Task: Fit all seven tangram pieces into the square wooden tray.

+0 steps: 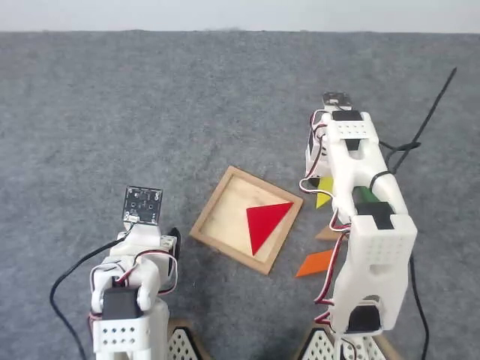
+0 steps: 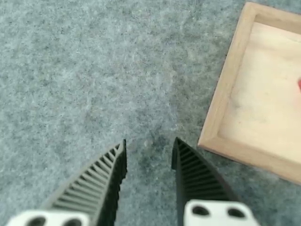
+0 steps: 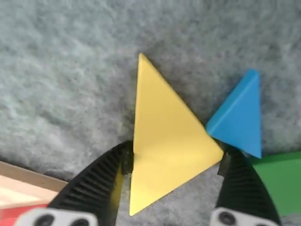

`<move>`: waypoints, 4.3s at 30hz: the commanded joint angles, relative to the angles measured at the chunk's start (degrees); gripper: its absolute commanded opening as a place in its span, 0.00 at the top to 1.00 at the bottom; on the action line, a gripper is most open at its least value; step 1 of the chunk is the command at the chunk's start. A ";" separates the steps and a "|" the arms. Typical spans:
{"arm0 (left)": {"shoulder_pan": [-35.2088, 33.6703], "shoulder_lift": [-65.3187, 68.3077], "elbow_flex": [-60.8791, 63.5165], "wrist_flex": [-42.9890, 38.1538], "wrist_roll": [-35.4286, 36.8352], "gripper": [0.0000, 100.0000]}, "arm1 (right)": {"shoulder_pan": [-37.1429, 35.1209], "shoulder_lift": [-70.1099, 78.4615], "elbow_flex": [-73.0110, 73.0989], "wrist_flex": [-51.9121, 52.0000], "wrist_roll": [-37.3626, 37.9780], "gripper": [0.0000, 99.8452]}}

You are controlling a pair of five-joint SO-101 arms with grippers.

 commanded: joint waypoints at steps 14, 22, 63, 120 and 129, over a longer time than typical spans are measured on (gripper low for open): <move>0.09 -1.58 -0.48 0.53 -0.35 0.85 | -4.18 -23.69 14.07 -6.46 0.00 0.79; 0.09 -1.58 -0.48 0.53 -0.35 0.85 | -1.89 -15.25 4.48 -3.03 12.92 0.71; 0.09 -1.58 -0.48 0.53 -0.35 0.85 | -4.70 -15.16 3.69 2.15 8.35 0.74; 0.09 -1.58 -0.48 0.53 -0.35 0.85 | -3.12 -18.59 8.62 -7.16 19.78 0.65; 0.09 -1.58 -0.48 0.53 -0.35 0.85 | -6.73 -5.67 0.44 -7.34 28.84 0.65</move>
